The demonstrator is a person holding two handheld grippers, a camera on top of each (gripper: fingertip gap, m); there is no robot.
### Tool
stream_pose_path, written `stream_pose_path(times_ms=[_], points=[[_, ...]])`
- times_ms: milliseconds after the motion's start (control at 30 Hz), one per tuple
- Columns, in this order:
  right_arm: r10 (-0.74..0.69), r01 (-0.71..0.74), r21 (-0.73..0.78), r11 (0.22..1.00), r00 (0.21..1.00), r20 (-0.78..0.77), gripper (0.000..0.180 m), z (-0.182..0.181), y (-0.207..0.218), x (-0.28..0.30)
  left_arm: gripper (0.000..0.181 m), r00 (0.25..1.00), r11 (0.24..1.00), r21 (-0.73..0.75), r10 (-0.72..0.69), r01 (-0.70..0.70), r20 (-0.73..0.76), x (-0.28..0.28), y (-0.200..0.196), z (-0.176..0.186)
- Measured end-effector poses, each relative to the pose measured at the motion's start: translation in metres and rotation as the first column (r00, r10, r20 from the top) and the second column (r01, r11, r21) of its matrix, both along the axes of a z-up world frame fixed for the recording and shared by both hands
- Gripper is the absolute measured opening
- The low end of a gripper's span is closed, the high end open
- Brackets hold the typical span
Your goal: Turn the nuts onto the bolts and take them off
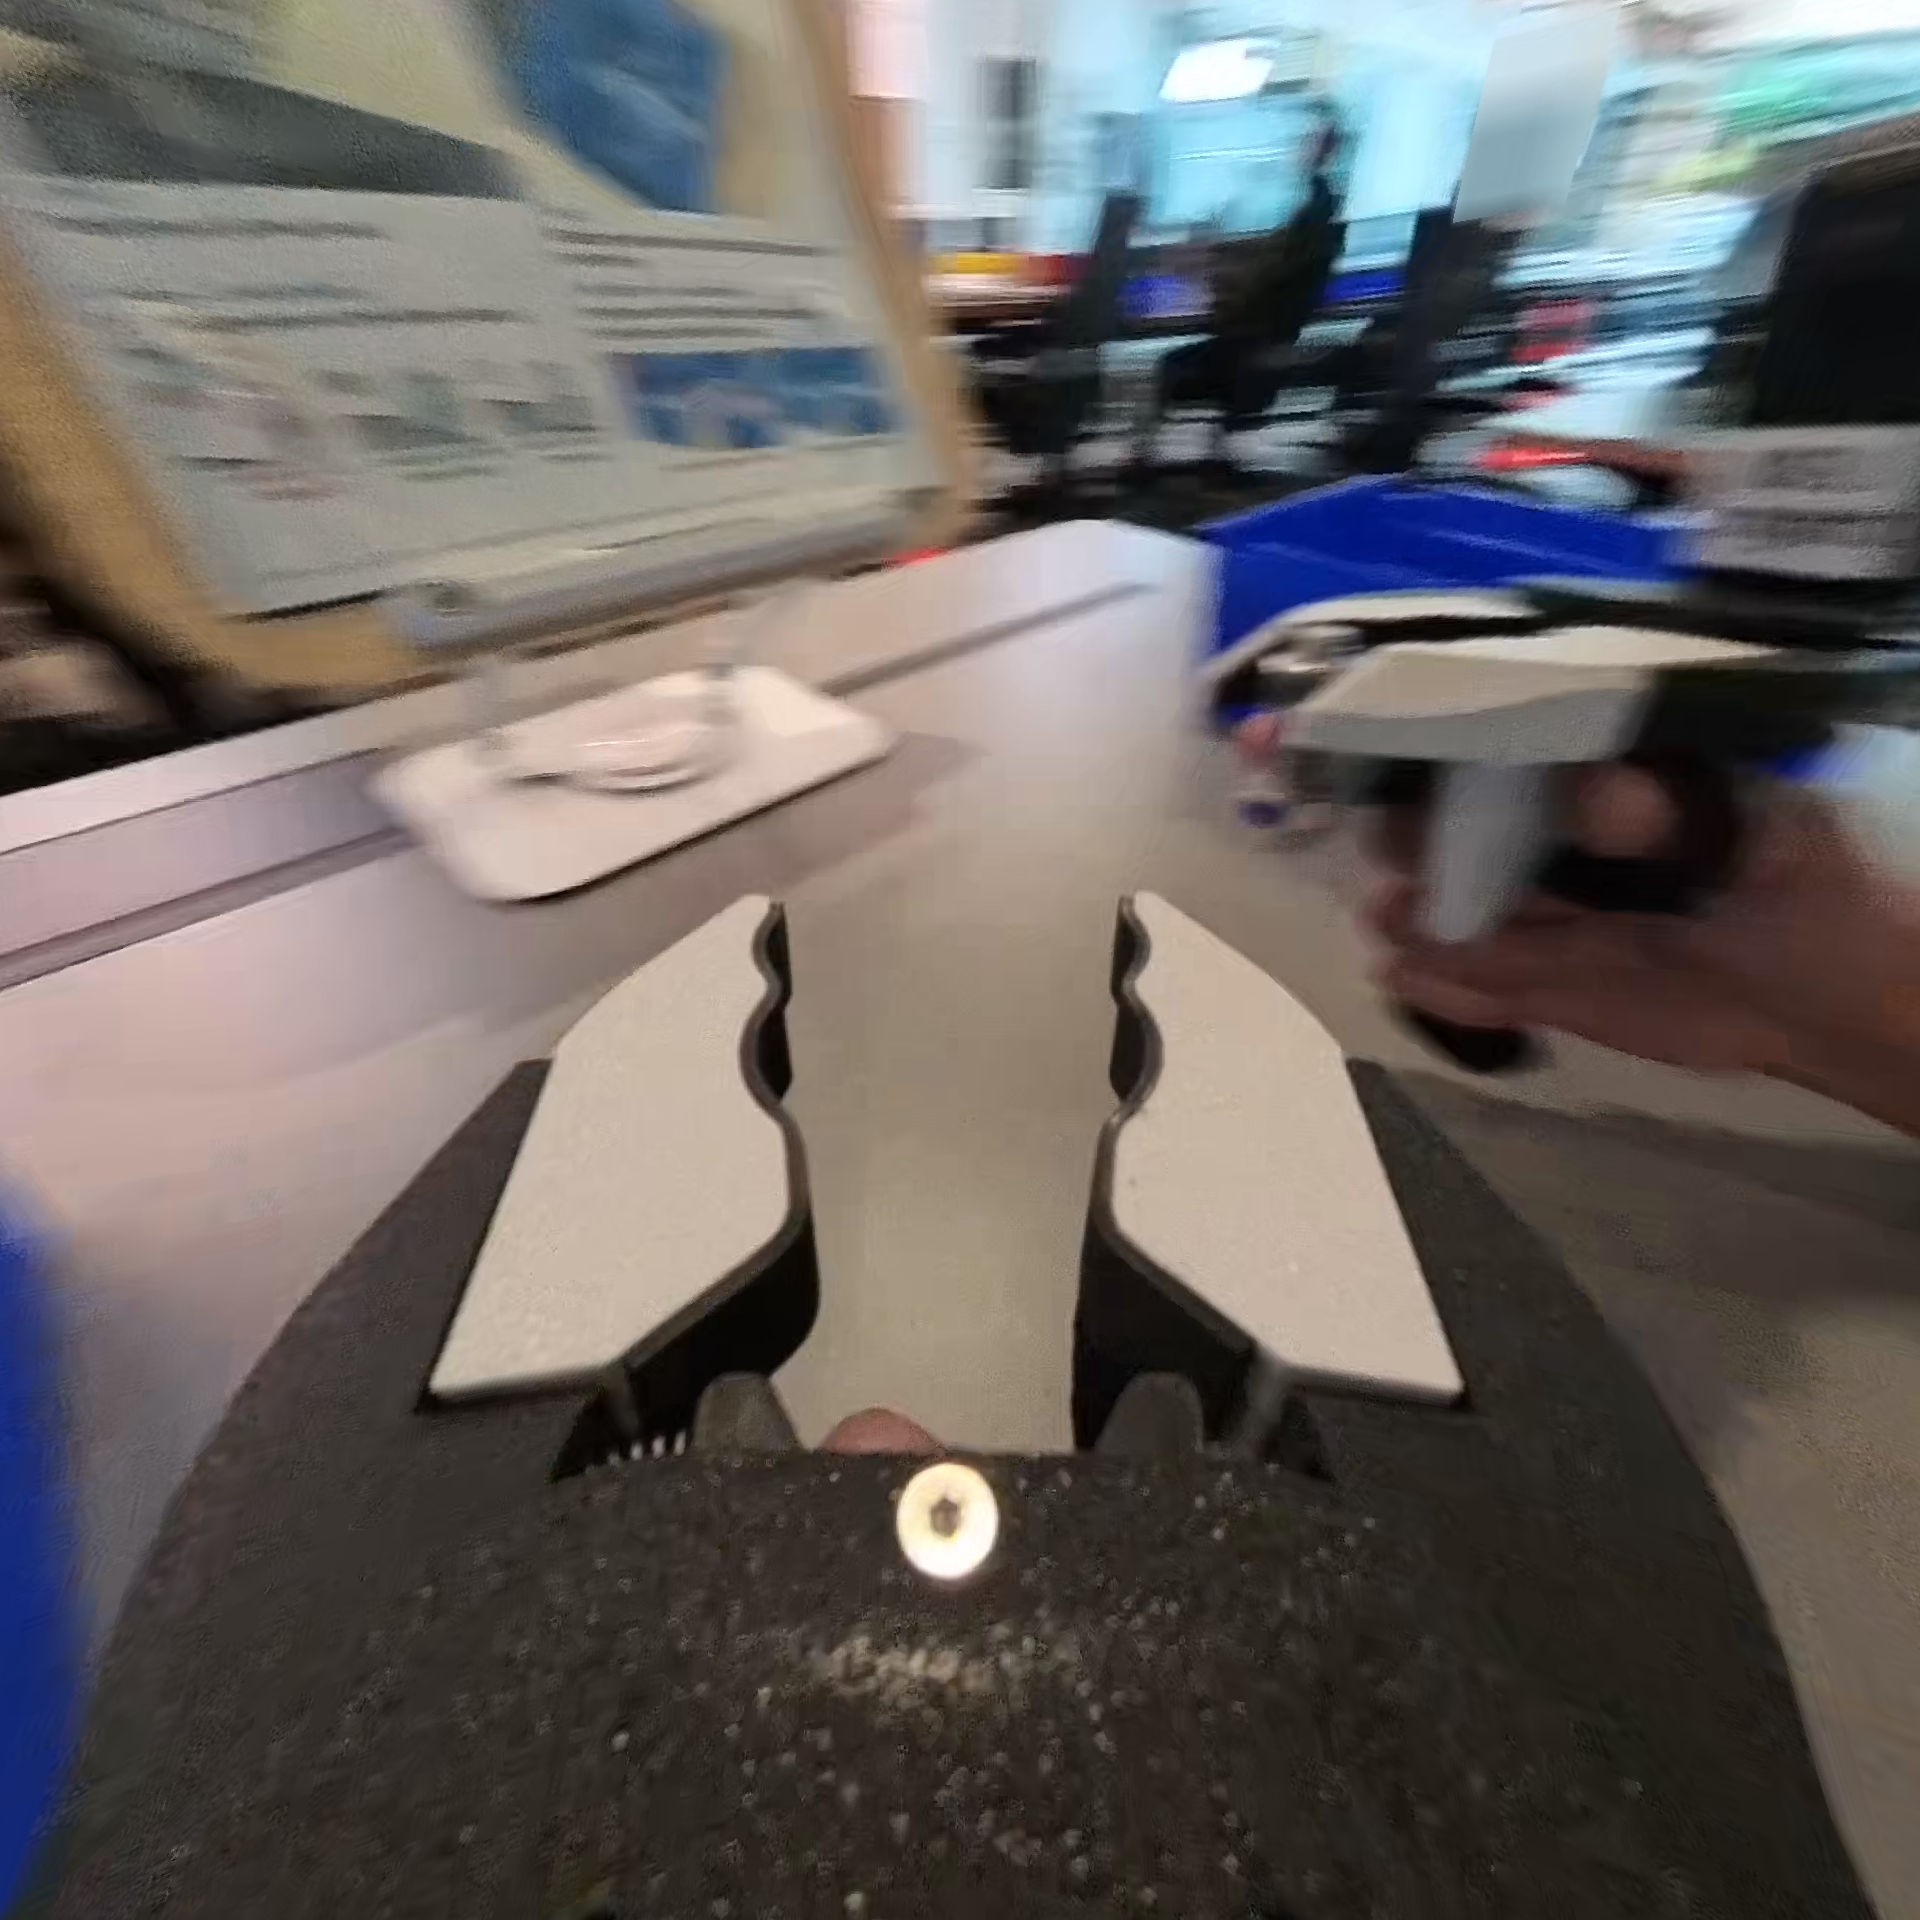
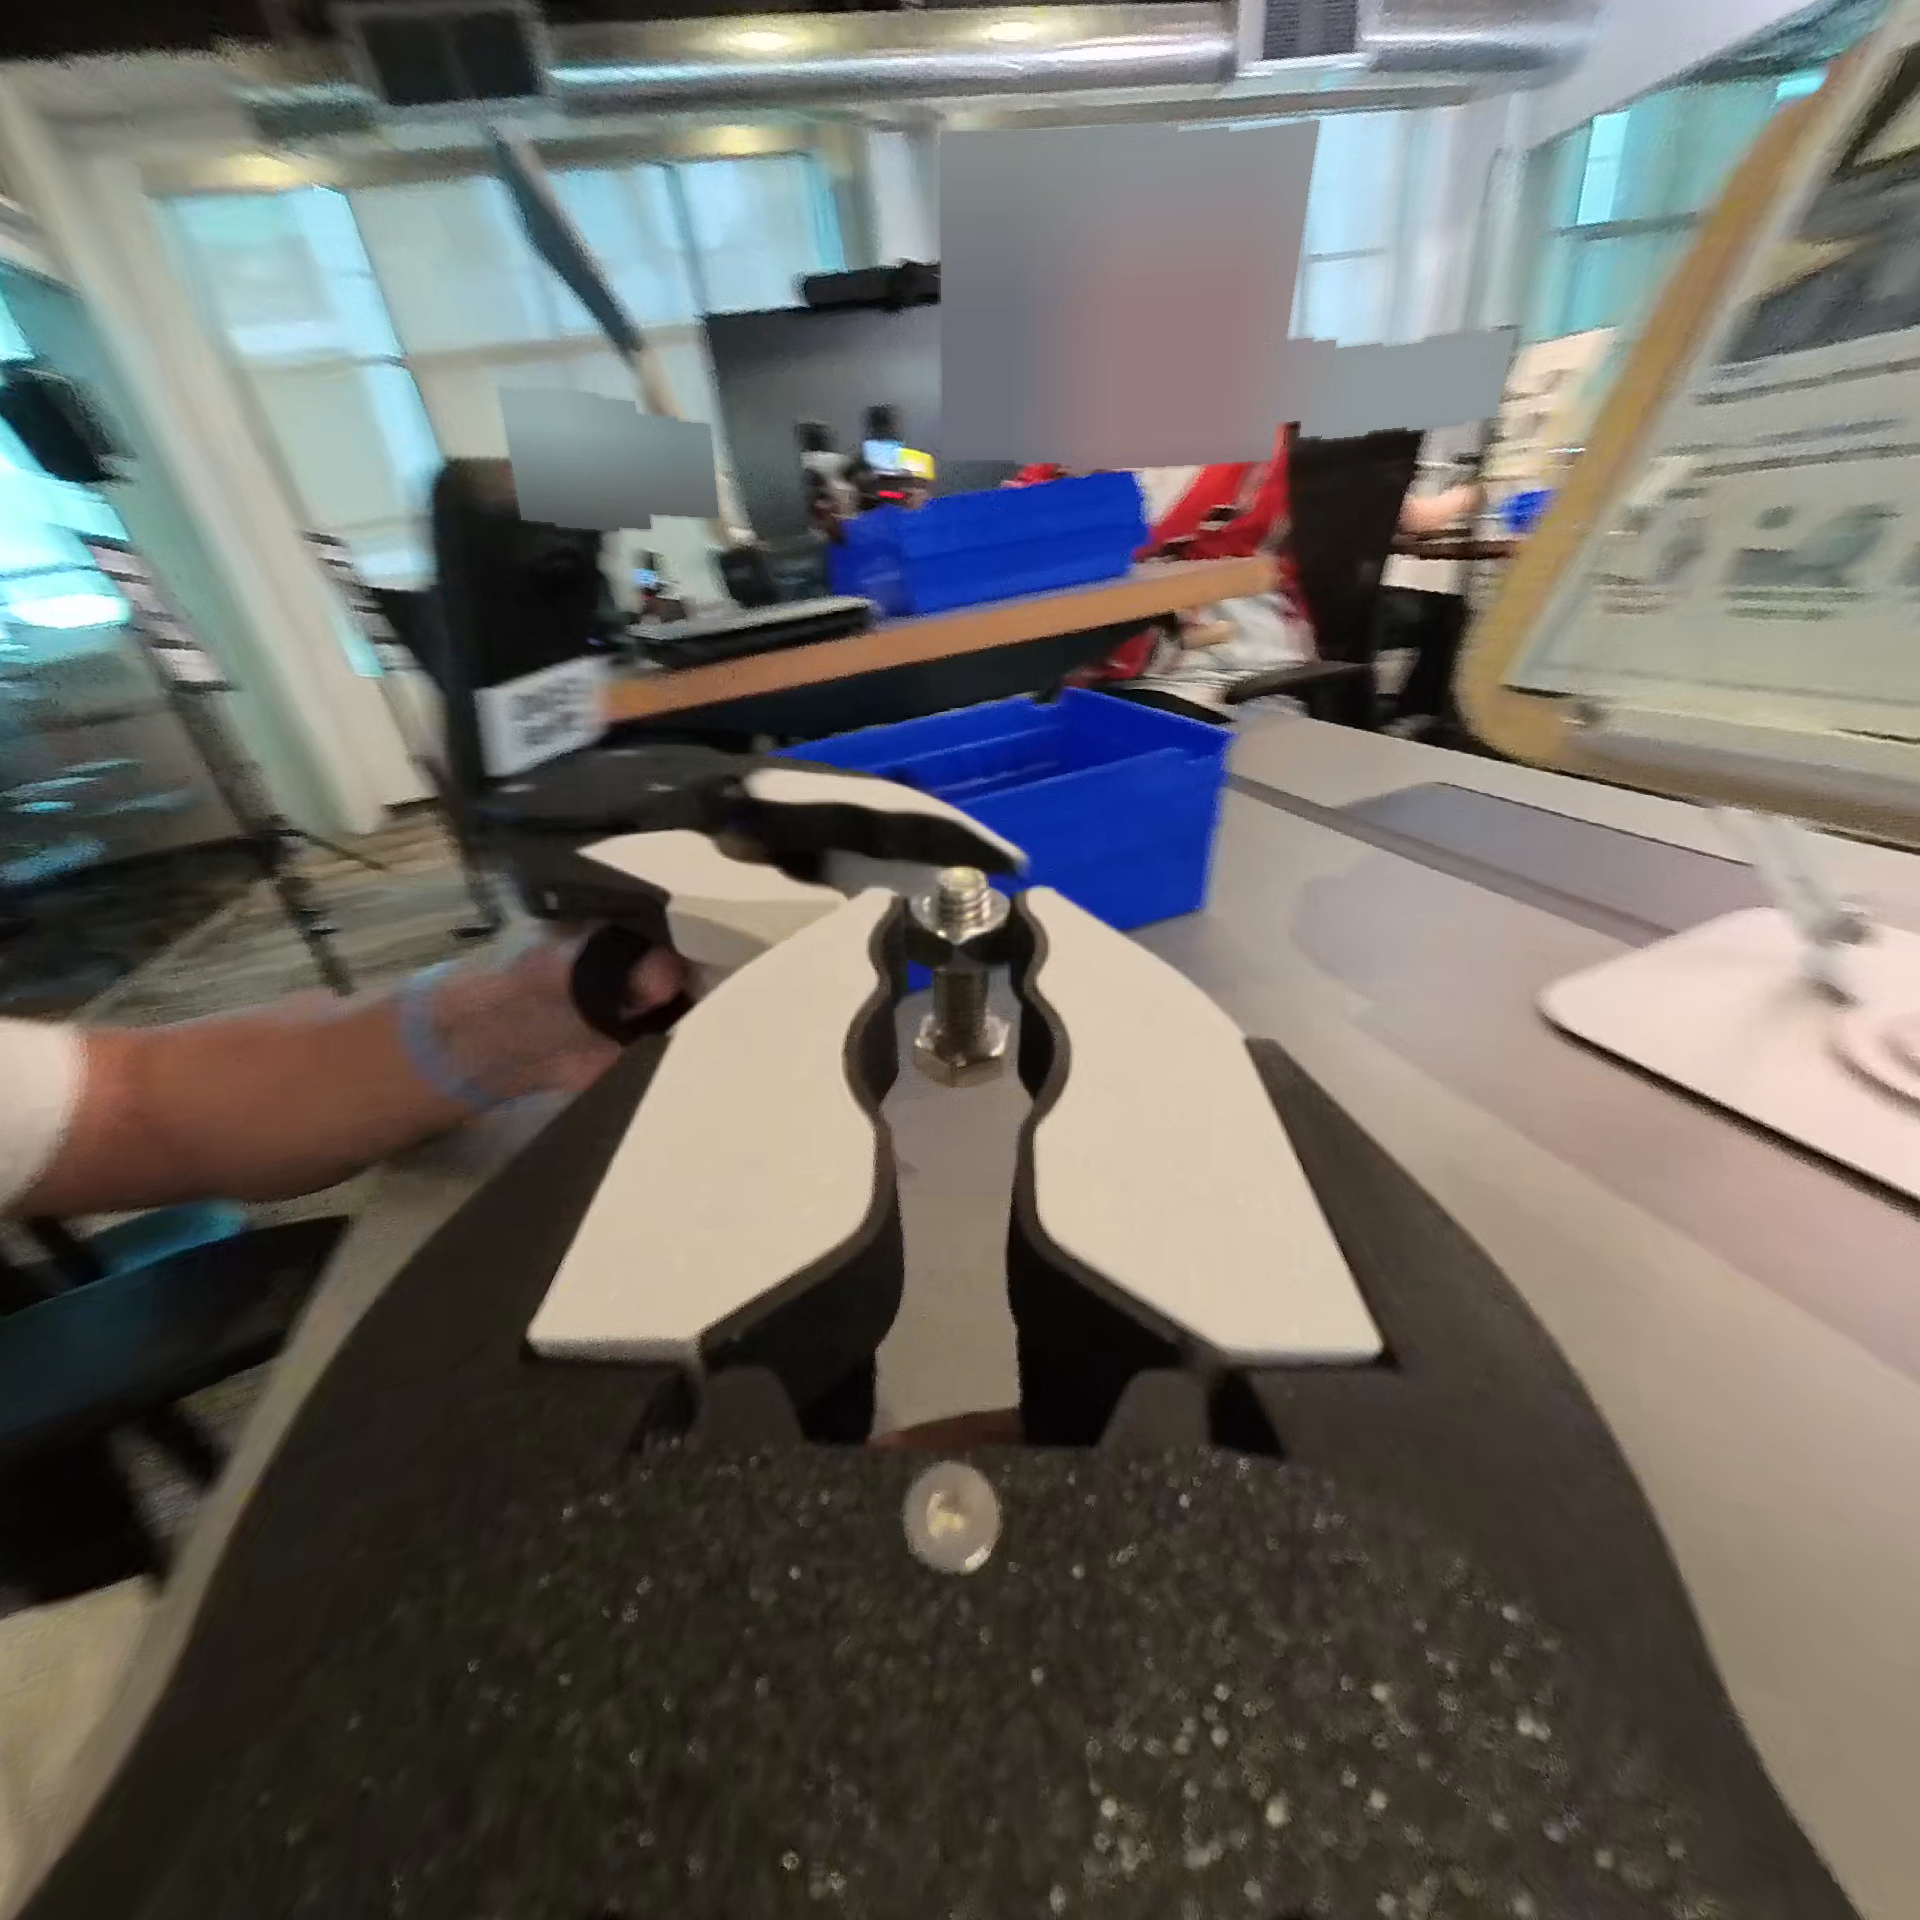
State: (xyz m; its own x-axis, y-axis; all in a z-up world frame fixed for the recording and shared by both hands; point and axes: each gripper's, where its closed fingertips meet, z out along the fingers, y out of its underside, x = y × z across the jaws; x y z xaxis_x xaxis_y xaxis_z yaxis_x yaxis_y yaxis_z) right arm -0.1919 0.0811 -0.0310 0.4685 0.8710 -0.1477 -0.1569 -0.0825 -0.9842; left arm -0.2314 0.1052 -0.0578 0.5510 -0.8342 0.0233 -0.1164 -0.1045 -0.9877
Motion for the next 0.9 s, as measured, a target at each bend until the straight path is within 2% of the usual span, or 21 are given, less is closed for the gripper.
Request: stream_pose_path(times_ms=[67,133,300,400,533,633,700,767,833,900], points=[[-0.132,0.132,-0.003,0.991,0.990,0.044,0.018,-0.005,0.014,0.014,0.061,0.963,0.963,0.059,0.265,-0.263,-0.041,-0.026,0.018,0.000],[-0.212,0.213,-0.010,0.977,0.975,0.066,0.018,-0.008,0.021,0.024,0.060,0.929,0.927,0.078,0.369,-0.366,-0.030,-0.037,0.019,0.003],[-0.294,0.297,-0.020,0.955,0.951,0.092,0.018,-0.012,0.027,0.036,0.055,0.935,0.934,0.025,0.354,-0.355,0.032,-0.032,0.019,0.004],[-0.374,0.374,0.015,0.927,0.923,0.093,0.018,0.006,0.023,0.057,0.053,0.949,0.950,0.003,0.313,-0.313,0.033,-0.027,0.022,-0.005],[-0.610,0.602,0.097,0.793,0.784,0.117,0.018,0.069,0.010,0.149,0.052,0.954,0.954,0.020,0.300,-0.299,-0.003,-0.027,0.024,-0.016],[-0.712,0.727,0.002,0.686,0.671,0.204,0.018,0.088,0.014,0.245,0.050,0.961,0.960,0.050,0.277,-0.276,-0.025,-0.022,0.021,-0.019],[-0.719,0.797,-0.099,0.596,0.585,0.377,0.018,0.065,0.029,0.312,0.050,0.959,0.958,0.088,0.277,-0.272,-0.058,-0.020,0.021,-0.021],[-0.658,0.841,-0.222,0.494,0.528,0.537,0.018,0.022,0.042,0.369,0.049,0.957,0.956,0.108,0.282,-0.273,-0.073,-0.019,0.022,-0.022],[-0.519,0.844,-0.359,0.398,0.530,0.671,0.019,-0.032,0.047,0.406,0.049,0.958,0.958,0.103,0.276,-0.267,-0.081,-0.018,0.021,-0.023],[-0.423,0.851,-0.429,0.302,0.523,0.740,0.019,-0.078,0.048,0.427,0.049,0.958,0.959,0.106,0.273,-0.263,-0.093,-0.018,0.021,-0.024]])
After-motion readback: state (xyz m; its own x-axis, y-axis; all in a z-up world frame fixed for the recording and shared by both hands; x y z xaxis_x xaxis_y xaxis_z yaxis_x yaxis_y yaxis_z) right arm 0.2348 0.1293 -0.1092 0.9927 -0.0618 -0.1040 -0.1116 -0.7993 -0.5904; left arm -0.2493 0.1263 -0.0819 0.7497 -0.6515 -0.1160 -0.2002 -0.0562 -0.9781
